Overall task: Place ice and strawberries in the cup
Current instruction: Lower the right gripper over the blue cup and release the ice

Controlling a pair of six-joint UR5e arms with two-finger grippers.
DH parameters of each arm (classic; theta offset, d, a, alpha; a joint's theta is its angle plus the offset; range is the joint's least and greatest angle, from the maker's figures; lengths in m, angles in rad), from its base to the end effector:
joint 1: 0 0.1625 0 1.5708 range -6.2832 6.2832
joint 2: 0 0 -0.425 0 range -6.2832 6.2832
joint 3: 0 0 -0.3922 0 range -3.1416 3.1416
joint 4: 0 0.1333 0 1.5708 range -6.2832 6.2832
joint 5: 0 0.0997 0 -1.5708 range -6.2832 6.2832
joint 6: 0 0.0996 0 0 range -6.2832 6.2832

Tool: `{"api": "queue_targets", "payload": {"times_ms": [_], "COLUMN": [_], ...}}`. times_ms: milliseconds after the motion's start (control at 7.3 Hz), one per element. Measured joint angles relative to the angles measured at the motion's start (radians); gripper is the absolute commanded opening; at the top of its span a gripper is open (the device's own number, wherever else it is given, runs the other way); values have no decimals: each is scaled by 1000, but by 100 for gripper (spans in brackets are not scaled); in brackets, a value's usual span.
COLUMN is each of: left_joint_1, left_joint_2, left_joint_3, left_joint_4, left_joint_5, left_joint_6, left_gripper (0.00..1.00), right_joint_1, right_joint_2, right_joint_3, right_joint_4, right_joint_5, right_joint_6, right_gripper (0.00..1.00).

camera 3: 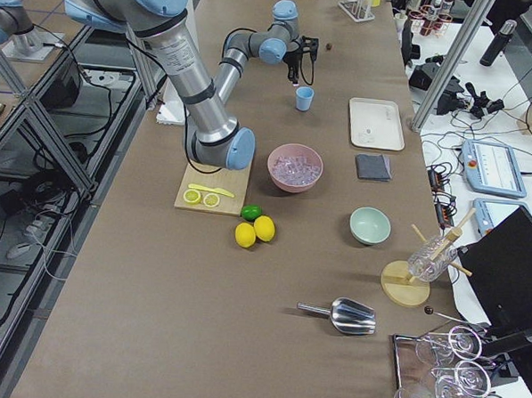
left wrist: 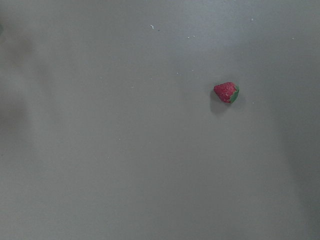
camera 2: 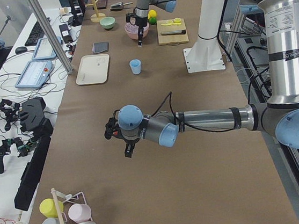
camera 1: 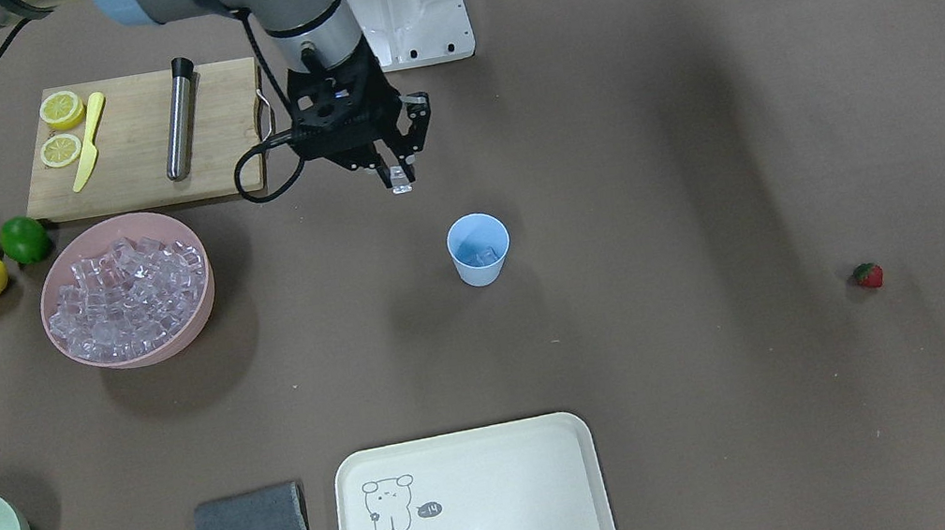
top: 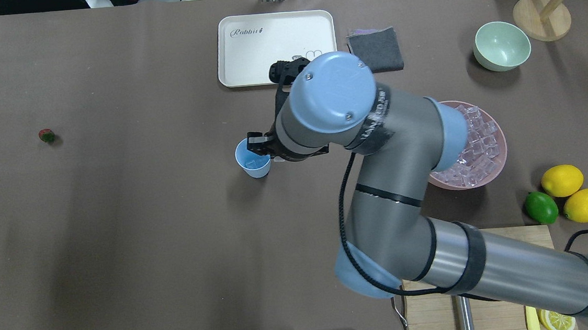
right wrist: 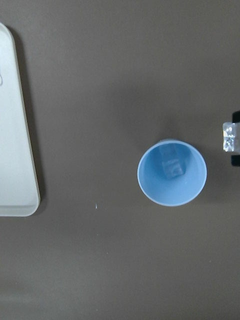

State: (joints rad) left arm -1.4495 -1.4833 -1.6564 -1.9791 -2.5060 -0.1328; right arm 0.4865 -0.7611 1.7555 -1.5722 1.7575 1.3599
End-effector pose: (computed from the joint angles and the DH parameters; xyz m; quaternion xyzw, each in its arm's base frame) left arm 0.0041 -0.4730 0.6015 0.1228 0.4607 0.0859 0.8748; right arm -0.5279 -0.4091 0.0967 0.0850 -0.4737 0.0763 0.8732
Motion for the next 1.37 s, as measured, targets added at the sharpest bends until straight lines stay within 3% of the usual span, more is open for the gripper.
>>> {"api": "queue_targets", "payload": {"times_ms": [274,685,822,959,1096,1370], "left_joint_1": [1,1,1,1,1,1], "left_joint_2": [0,0,1,1,1,0], "left_joint_3": [0,0,0,0,0,0], "left_joint_4": [-1,-1,-1,-1,-1,-1], "left_joint_5": [0,0,0,0,0,0], "left_joint_6": [-2,-2,-2,-2,-2,-2], "left_gripper": [98,98,98,98,98,98], "right_joint_1": [-70,-77,-74,-73,-73,-71], "right_joint_2": [73,107,112,114,114,110], "right_joint_3": [-86,-183,-224,-248,-257,-255], "right_joint_4": [0,59,113,142,155,162], "right_joint_5": [-128,-287,-302,-308,-308,-292], "right_joint_6": [52,74,77,78,79,72], "right_gripper": [0,0,11,70,98,99]}}
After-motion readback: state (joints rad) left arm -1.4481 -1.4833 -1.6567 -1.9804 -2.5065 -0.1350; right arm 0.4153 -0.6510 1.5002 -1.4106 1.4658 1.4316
